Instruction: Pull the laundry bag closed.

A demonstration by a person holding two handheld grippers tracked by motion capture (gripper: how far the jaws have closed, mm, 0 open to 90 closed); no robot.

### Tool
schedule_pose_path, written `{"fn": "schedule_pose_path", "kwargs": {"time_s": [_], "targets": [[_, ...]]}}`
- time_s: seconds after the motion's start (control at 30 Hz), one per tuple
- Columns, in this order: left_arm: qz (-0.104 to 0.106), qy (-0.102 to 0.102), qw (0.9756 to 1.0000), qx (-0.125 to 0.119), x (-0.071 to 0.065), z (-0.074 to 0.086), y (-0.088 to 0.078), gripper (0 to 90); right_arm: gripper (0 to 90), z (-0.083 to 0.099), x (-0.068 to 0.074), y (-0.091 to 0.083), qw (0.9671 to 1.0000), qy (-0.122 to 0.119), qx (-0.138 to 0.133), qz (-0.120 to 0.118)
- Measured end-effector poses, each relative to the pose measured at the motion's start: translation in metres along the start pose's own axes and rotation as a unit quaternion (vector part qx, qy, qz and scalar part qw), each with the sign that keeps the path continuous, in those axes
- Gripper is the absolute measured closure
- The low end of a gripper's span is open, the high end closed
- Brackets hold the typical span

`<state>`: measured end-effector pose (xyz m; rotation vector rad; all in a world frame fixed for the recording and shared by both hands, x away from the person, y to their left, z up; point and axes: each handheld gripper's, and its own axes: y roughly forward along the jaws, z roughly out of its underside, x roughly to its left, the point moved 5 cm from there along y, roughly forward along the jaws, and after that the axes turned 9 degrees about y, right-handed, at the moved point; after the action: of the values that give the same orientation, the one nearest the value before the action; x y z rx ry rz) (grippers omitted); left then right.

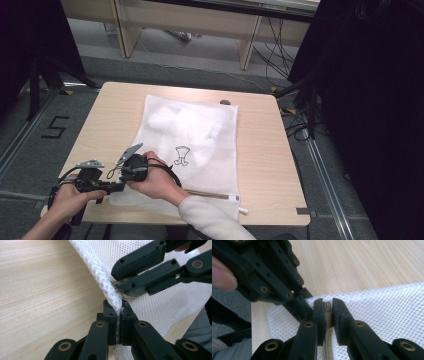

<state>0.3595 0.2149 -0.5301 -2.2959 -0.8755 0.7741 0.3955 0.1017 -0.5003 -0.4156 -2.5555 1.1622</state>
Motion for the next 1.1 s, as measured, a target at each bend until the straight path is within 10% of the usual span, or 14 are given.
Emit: {"fn": "schedule_pose_path", "kwargs": {"time_s": [1.1], "targets": [[0.006,-0.006,0.9999,-0.008,-0.001,-0.002,-0.003,86.0,82.5,0.020,-0.006,0.001,0.9993,0.006,0.038,0.002]]}}
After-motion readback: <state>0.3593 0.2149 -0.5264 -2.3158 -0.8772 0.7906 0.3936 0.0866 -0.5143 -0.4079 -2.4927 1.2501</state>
